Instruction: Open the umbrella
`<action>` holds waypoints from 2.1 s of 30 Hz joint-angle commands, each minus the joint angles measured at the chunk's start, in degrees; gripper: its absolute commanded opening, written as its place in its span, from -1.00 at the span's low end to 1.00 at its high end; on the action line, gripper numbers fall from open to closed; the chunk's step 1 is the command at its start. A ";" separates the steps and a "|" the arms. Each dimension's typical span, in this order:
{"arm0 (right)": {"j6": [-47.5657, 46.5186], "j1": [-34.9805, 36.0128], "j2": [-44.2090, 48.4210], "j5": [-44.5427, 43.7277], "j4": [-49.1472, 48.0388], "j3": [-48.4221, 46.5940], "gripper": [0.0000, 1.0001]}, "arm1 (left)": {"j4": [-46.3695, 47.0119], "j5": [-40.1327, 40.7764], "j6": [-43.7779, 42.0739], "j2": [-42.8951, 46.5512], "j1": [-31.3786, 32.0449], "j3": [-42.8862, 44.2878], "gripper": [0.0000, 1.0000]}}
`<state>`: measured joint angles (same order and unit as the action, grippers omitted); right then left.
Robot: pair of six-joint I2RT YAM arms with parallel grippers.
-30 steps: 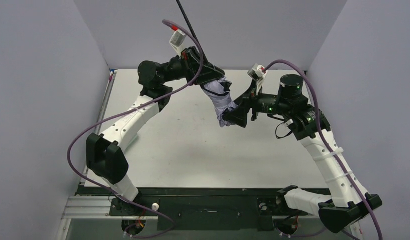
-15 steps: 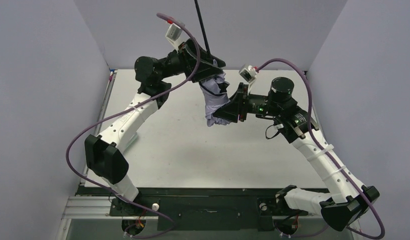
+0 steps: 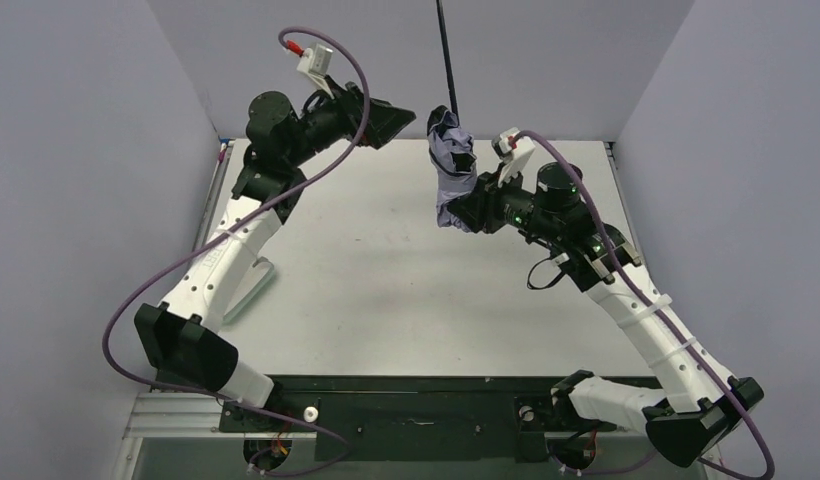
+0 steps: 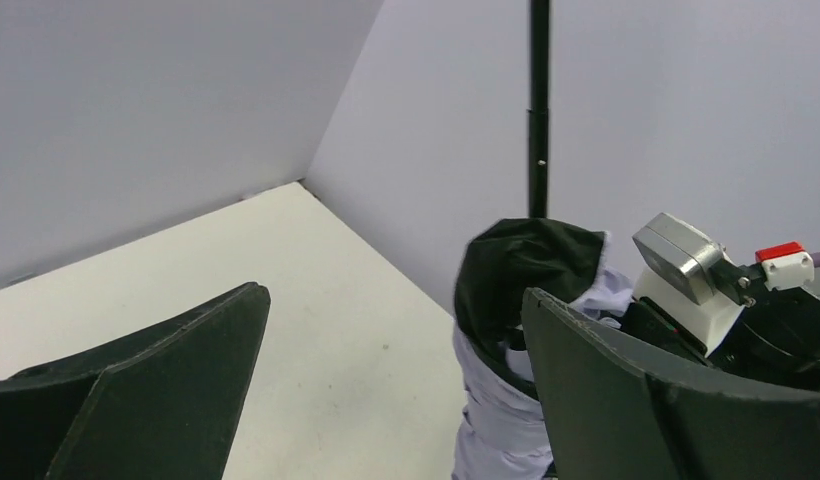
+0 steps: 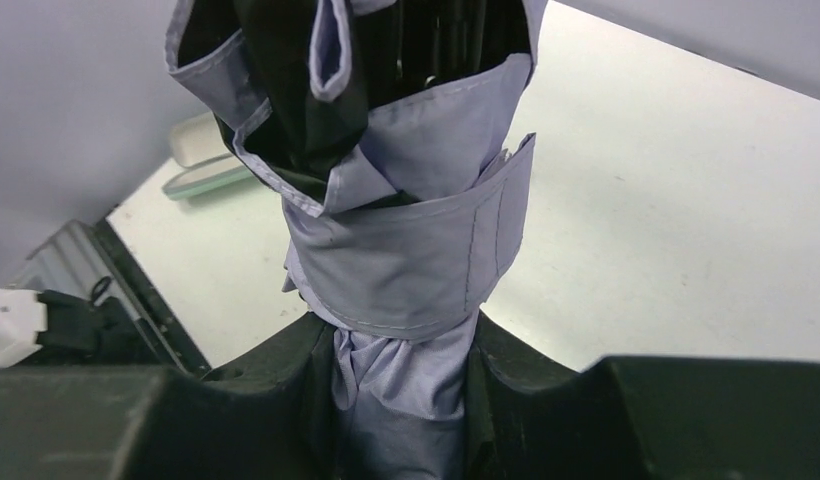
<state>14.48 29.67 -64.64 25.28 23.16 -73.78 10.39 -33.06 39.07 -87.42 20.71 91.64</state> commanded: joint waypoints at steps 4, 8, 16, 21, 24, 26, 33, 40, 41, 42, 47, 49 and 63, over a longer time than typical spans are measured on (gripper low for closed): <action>-7.76 5.59 0.39 -18.92 0.07 -4.42 -1.00 | -11.14 12.65 -9.88 4.68 10.97 -1.04 0.94; -9.03 7.83 -0.68 -21.73 0.66 -5.81 -1.00 | -9.31 13.68 -7.48 4.56 15.14 -2.78 0.94; -13.70 14.39 -2.78 -31.99 0.23 -7.89 -1.00 | -13.32 25.55 -8.21 0.49 20.72 0.28 0.94; -15.70 18.18 -3.17 -36.91 -0.43 -7.69 -1.00 | -15.86 32.86 -7.27 -1.58 20.55 2.91 0.21; -15.32 18.28 -2.91 -37.02 -0.37 -7.40 -0.87 | -15.45 31.04 -4.97 -1.98 18.61 2.71 -0.53; -14.60 17.48 -2.14 -34.48 -0.16 -7.09 -0.40 | -9.36 23.64 -1.23 -1.29 15.55 -0.29 -0.87; -6.16 1.53 2.06 1.55 0.63 -7.25 0.48 | 20.14 -3.52 15.03 -2.93 6.22 -8.49 -1.00; 1.64 -7.33 0.51 19.86 1.81 -10.97 0.54 | 36.19 -17.58 24.49 -4.45 6.01 -6.15 -1.00; 2.59 -7.36 0.06 21.15 1.55 -11.27 0.55 | 38.83 -18.19 25.53 -4.52 6.10 -6.05 -1.00; 5.52 -7.36 -0.74 23.40 -0.15 -11.23 0.60 | 41.35 -19.35 26.10 -4.65 6.27 -5.62 -1.00; 14.43 -6.84 -2.19 27.52 -9.01 -9.81 0.65 | 48.10 -23.49 30.44 -6.44 7.79 -1.11 -1.00; 17.37 -6.07 -2.97 28.91 -12.91 -9.23 0.66 | 49.31 -24.00 31.25 -6.79 8.67 0.37 -1.00; 24.83 1.63 -5.93 32.21 -31.87 -2.76 0.66 | 50.03 -24.11 32.83 -7.68 12.01 7.40 -1.00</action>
<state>36.95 30.52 -70.52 55.46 0.19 -78.32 56.84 -59.48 71.11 -95.24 32.86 94.45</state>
